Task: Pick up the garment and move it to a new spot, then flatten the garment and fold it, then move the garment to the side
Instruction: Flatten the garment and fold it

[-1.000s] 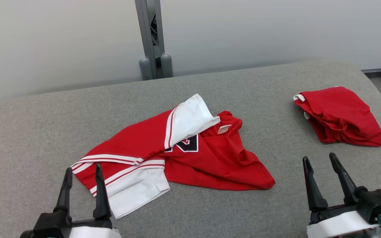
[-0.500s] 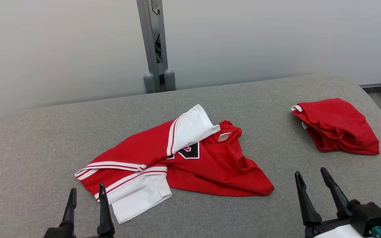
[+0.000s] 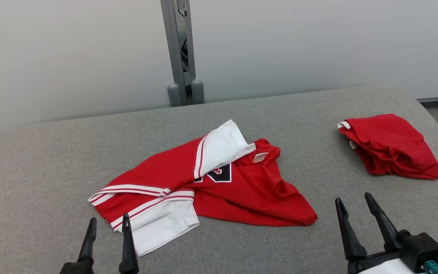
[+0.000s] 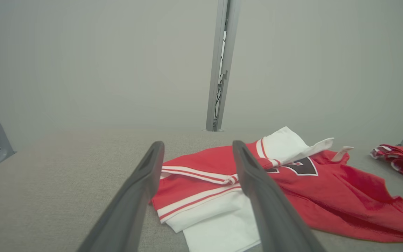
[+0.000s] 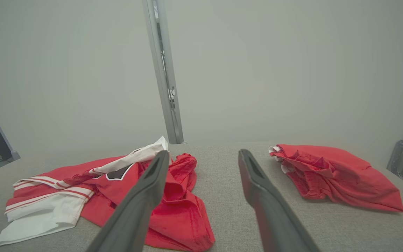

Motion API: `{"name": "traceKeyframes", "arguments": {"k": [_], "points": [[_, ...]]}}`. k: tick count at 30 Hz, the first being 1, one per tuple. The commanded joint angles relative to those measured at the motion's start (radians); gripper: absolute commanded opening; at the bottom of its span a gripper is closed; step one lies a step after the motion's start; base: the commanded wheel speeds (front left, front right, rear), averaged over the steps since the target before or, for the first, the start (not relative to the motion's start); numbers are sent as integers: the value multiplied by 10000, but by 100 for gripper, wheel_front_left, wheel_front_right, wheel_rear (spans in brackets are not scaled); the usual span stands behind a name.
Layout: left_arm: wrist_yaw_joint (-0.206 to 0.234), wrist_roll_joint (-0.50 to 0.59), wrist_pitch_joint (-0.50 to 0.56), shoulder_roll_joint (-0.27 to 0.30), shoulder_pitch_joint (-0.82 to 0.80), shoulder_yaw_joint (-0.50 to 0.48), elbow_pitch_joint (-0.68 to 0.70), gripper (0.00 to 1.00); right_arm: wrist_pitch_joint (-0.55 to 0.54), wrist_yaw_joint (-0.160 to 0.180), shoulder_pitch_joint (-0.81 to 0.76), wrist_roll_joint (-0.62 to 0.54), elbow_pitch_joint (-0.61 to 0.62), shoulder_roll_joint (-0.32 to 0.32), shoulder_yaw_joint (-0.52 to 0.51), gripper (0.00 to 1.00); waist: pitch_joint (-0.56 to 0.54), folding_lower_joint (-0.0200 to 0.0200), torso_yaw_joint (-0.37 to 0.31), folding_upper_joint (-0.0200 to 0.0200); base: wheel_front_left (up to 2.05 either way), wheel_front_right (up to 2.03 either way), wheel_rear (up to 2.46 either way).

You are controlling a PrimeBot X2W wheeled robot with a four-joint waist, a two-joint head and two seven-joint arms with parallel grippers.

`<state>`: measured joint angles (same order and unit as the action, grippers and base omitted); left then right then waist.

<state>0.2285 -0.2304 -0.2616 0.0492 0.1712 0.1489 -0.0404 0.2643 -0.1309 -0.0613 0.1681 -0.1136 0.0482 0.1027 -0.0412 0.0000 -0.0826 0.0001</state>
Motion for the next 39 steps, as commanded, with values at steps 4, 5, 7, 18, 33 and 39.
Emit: {"name": "traceKeyframes", "arguments": {"k": [4,5,7,18,33,39], "points": [[-72,-105,-36,31,46,93,-247,100,7,3,29,31,16,50,-17,100,47,0,16,-1,0,0,0],[-91,-168,-36,29,98,174,-419,100,7,3,36,32,13,50,-7,100,61,0,14,-1,0,0,0],[-177,-353,-36,32,100,364,-948,100,7,3,56,38,0,50,6,100,92,0,6,-1,0,0,0],[-481,-1170,154,36,-1265,1112,-3385,100,7,3,273,-87,-693,52,235,100,406,0,-122,-1,0,0,0],[372,-1885,1153,37,-2946,1357,-6184,100,7,3,607,-9,-754,49,299,100,1067,0,-435,-1,0,0,0],[-111,-2178,1288,8,-3023,1687,-6525,0,6,3,652,72,-1205,49,443,100,1222,0,-389,-1,0,0,0]]}}
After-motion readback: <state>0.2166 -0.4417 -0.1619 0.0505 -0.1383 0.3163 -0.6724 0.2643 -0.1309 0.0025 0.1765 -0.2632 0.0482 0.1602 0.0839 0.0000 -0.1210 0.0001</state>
